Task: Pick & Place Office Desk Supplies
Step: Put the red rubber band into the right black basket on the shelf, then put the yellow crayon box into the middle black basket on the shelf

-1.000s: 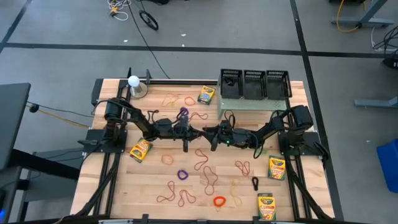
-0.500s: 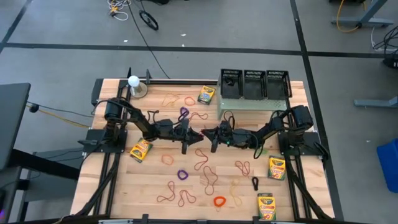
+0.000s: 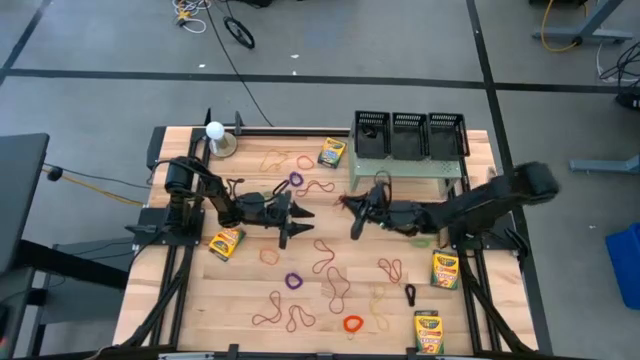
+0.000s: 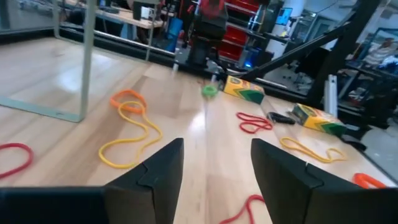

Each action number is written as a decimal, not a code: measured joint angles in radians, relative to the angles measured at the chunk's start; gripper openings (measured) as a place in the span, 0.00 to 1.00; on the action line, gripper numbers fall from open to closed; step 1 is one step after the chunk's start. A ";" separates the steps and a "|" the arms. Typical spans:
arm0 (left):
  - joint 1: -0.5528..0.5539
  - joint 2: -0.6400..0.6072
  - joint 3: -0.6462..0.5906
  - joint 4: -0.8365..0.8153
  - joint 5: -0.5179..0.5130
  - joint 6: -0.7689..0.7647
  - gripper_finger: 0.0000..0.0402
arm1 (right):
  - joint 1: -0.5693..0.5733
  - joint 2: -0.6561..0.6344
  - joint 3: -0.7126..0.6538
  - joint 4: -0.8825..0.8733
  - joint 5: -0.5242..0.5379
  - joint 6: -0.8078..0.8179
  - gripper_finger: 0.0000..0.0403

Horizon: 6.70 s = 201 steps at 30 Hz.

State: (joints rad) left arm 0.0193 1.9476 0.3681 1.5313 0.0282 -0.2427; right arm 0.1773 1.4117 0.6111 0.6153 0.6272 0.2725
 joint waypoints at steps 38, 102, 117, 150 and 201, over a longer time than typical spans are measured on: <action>0.000 0.001 0.167 -0.028 -0.013 0.004 0.48 | -0.914 -0.136 0.798 -1.957 -0.060 0.053 0.01; 0.000 0.001 0.224 -0.028 -0.012 0.004 0.48 | -0.186 -0.227 0.724 -2.140 -0.165 0.517 0.01; 0.000 0.002 0.224 -0.028 -0.013 0.004 0.48 | 0.269 -0.070 0.604 -1.931 -0.444 0.705 0.02; 0.000 0.002 0.223 -0.028 -0.012 0.004 0.49 | 0.707 0.101 0.351 -1.293 -0.776 1.042 0.38; 0.000 0.002 0.223 -0.028 -0.012 0.004 0.49 | 0.657 0.101 0.320 -1.180 -0.905 0.808 0.01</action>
State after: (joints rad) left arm 0.0193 1.9491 0.5915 1.5028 0.0158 -0.2388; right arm 0.8346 1.5131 0.9311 -0.5648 -0.2780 1.0807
